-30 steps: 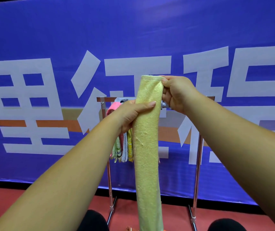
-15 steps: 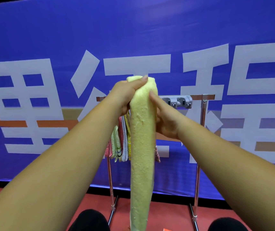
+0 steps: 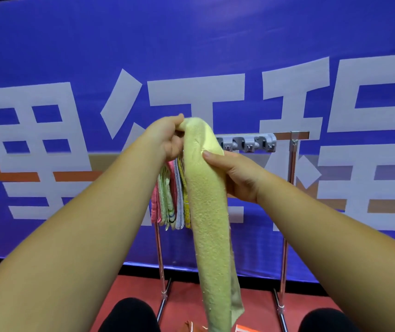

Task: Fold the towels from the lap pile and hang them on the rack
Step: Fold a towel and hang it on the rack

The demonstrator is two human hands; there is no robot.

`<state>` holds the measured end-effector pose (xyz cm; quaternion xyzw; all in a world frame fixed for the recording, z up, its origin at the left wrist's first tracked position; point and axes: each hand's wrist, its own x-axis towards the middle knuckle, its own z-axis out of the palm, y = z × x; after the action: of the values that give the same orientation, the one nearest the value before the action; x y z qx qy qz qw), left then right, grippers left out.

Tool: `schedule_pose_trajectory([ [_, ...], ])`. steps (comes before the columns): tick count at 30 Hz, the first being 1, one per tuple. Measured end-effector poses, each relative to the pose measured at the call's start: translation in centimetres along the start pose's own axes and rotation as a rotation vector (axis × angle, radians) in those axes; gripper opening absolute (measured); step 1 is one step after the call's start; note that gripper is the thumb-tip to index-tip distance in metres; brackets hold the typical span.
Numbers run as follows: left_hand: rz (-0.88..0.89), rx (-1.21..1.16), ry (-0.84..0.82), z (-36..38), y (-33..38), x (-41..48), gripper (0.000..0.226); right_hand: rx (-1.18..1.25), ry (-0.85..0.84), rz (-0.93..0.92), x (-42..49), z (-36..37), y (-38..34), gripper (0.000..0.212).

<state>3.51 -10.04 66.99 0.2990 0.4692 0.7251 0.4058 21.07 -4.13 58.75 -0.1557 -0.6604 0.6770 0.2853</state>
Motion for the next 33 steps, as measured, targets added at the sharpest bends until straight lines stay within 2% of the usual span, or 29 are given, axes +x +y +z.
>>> schedule_pose_trajectory([
  [3, -0.125, 0.03, -0.032, -0.8, -2.2, -0.4, 0.032, 0.061, 0.049, -0.004, 0.0, 0.3, -0.7, 0.041],
  [5, -0.204, 0.052, -0.127, -1.3, -3.5, -0.8, 0.045, 0.105, 0.119, -0.011, 0.3, 0.4, -1.2, 0.038],
  [8, -0.25, 0.125, -0.195, -1.8, -5.4, -1.5, 0.051, 0.194, 0.216, 0.017, 0.8, 0.2, -1.9, 0.033],
  [11, -0.293, 0.141, -0.299, -3.0, -7.2, -1.7, 0.081, 0.268, 0.275, 0.053, 0.9, -0.4, -2.7, 0.03],
  [14, -0.27, 0.2, -0.411, -3.9, -8.3, -1.6, 0.093, 0.295, 0.337, 0.051, 0.8, -1.0, -3.2, 0.028],
  [15, -0.233, 0.246, -0.424, -3.9, -8.6, -1.7, 0.09, 0.288, 0.347, 0.053, 0.6, -1.0, -3.3, 0.027],
  [17, -0.119, 0.367, -0.43, -3.6, -9.2, -1.8, 0.079, 0.262, 0.33, 0.049, 0.4, -1.4, -3.4, 0.009],
  [19, -0.024, 0.538, -0.369, -3.3, -9.8, -1.7, 0.073, 0.245, 0.35, 0.058, 0.4, -1.4, -3.2, 0.014],
  [21, 0.051, 0.747, -0.237, -2.8, -10.5, -2.1, 0.087, 0.209, 0.336, 0.069, 0.5, -1.4, -3.0, 0.009],
  [22, 0.081, 0.838, -0.194, -2.5, -11.0, -2.5, 0.089, 0.188, 0.324, 0.088, 0.6, -1.4, -2.9, 0.024],
  [23, 0.099, 0.912, -0.181, -2.3, -11.6, -2.8, 0.081, 0.158, 0.313, 0.101, 0.7, -1.4, -2.9, 0.037],
  [25, 0.119, 1.071, -0.118, -1.9, -13.3, -2.7, 0.061, 0.098, 0.317, 0.098, 1.0, -1.2, -2.7, 0.053],
  [26, 0.127, 1.121, -0.056, -1.7, -14.2, -2.6, 0.06, 0.074, 0.329, 0.095, 1.1, -1.0, -2.6, 0.058],
  [28, 0.134, 1.147, 0.059, -1.5, -15.7, -2.0, 0.053, 0.056, 0.336, 0.069, 1.3, -1.1, -2.3, 0.056],
  [30, 0.164, 1.174, 0.098, -1.4, -16.3, -1.8, 0.03, 0.042, 0.343, 0.051, 1.3, -1.1, -2.1, 0.051],
  [33, 0.188, 1.149, 0.117, -1.4, -16.5, -1.9, 0.034, 0.01, 0.388, 0.028, 1.4, -1.6, -1.8, 0.051],
])
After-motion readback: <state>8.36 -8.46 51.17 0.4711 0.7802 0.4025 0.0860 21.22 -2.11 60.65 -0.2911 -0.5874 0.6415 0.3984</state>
